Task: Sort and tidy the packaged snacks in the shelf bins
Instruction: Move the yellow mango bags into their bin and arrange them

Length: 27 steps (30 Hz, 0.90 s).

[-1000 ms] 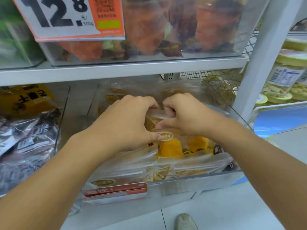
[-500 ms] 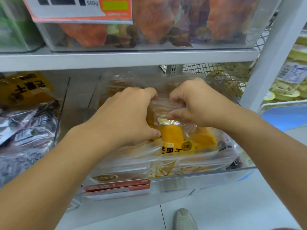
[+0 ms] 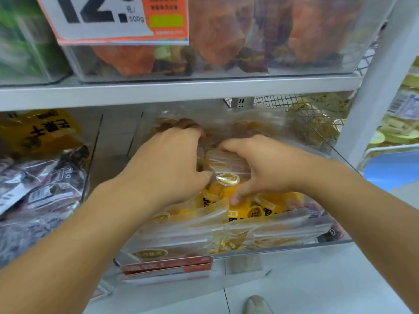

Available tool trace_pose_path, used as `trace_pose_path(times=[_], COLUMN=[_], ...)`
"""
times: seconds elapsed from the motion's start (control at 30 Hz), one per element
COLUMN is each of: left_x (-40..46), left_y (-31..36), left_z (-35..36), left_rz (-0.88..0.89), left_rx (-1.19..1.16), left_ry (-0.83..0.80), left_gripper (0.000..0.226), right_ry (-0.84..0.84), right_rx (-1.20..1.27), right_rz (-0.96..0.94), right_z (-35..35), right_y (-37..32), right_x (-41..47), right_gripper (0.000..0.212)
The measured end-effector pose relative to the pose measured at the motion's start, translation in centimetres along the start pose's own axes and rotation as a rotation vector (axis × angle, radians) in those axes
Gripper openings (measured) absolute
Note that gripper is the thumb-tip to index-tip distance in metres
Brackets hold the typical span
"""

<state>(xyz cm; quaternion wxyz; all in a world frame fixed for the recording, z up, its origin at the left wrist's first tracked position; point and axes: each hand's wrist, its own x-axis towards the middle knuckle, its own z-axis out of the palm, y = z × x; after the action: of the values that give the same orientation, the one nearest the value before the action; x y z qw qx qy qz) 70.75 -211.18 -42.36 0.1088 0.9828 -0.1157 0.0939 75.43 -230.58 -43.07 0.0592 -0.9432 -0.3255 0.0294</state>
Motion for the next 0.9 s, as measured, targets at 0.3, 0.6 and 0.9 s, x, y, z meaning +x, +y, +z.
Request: trace_pose_path(times=[0.3, 0.6, 0.9], left_x=[-0.9, -0.8, -0.3], left_y=[0.1, -0.1, -0.5], left_z=[-0.7, -0.5, 0.2], left_rz=[0.021, 0.000, -0.049], left_rx=[0.184, 0.131, 0.082], left_ry=[-0.124, -0.274, -0.201], left_gripper=[0.061, 0.050, 0.045], right_ry=[0.123, 0.180, 0.080], right_rx=[0.028, -0.376, -0.257], right_rz=[0.003, -0.069, 0.038], right_z=[-0.2, -0.7, -0.7], right_y=[0.6, -2.1, -3.7], right_x=[0.5, 0.6, 2.9], right_gripper=[0.046, 0.040, 0.051])
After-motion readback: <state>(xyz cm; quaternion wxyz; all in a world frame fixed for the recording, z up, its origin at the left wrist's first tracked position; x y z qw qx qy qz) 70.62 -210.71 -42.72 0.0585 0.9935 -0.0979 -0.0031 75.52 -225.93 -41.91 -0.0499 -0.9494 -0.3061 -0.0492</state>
